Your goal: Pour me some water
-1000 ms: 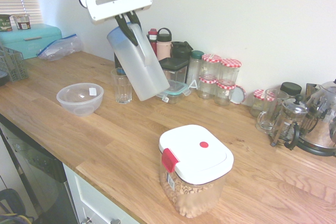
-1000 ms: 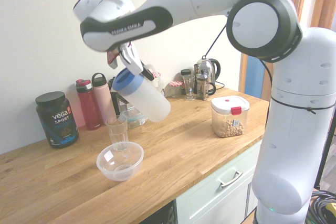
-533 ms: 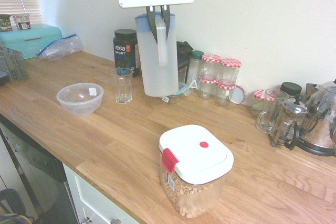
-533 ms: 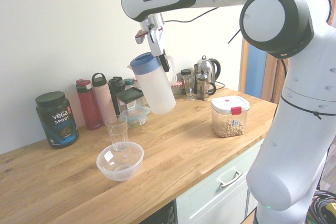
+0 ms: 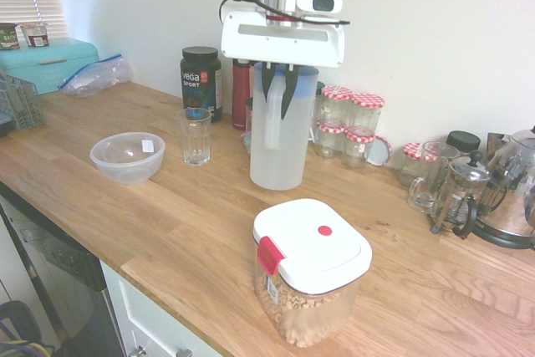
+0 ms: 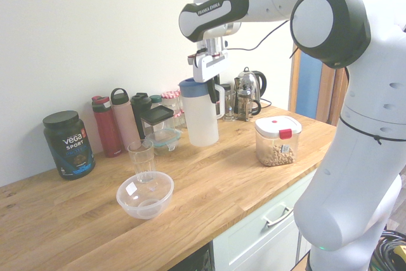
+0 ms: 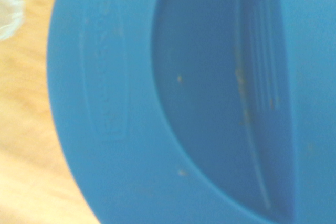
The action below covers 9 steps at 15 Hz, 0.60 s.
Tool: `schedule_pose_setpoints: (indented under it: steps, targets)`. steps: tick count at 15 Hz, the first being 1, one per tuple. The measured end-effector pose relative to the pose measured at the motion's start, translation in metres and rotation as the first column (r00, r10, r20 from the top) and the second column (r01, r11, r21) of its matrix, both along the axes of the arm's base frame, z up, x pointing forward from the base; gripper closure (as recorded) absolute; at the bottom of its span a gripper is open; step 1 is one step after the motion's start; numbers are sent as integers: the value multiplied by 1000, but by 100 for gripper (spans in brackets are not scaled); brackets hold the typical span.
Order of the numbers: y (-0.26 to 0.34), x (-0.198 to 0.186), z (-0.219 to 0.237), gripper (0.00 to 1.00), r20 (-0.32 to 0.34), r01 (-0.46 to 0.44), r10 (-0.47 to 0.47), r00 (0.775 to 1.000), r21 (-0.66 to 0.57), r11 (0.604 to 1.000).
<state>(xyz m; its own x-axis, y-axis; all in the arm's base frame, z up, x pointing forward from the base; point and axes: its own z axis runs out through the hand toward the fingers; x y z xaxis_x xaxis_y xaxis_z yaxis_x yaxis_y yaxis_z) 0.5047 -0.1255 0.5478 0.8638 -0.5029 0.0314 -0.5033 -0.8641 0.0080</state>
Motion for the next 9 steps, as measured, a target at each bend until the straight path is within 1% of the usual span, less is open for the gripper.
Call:
schedule_pose_setpoints:
  steps: [2,3,5,6,9]
  targets:
    - [-16,-7,-7,100,46,101,-102,994,24,995]
    - [-21,-7,-11,100,75,147,-149,986,33,989]
    - [-28,-5,-23,100,133,228,-232,964,45,973]
    - [-30,-6,-30,100,142,248,-252,957,48,968]
    - [-27,-10,-50,100,120,256,-259,958,37,966]
